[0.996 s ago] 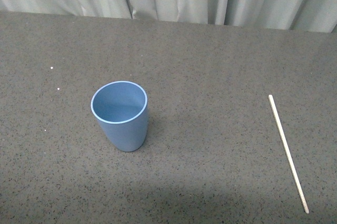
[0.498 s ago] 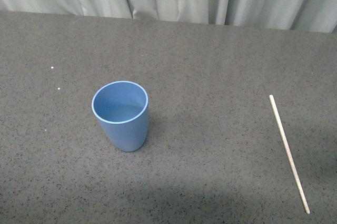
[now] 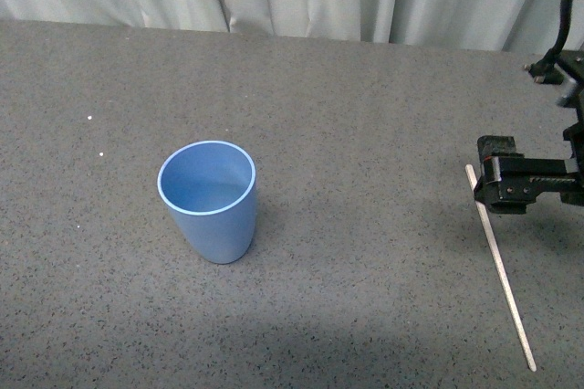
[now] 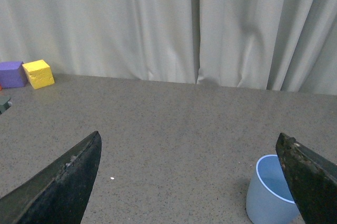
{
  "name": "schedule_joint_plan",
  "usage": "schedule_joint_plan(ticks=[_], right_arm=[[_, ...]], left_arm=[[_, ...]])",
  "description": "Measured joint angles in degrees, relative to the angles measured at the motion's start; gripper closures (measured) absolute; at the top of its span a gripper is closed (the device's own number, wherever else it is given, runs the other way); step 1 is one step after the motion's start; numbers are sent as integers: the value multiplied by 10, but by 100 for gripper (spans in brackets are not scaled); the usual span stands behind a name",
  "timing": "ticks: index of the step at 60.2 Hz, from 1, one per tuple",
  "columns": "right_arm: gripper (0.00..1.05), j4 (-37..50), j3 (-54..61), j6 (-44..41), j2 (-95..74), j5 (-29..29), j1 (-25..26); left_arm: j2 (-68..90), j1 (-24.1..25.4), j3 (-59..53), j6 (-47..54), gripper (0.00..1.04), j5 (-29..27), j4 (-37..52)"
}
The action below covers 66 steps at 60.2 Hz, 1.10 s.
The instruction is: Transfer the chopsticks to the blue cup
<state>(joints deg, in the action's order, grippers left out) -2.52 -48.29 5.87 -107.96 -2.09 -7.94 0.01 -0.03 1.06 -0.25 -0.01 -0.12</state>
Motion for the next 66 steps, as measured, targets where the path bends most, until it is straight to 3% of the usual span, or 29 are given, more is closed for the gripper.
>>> schedule_joint_plan(ticks=[48, 55, 66], right_arm=[[10, -79, -62, 58, -112, 17, -19], [34, -85, -70, 60, -117, 26, -21], [62, -91, -76, 64, -121, 25, -27]], left_arm=[[0, 0, 0, 0, 7, 0, 0], [0, 0, 0, 0, 7, 0, 0], [0, 0, 0, 0, 7, 0, 0]])
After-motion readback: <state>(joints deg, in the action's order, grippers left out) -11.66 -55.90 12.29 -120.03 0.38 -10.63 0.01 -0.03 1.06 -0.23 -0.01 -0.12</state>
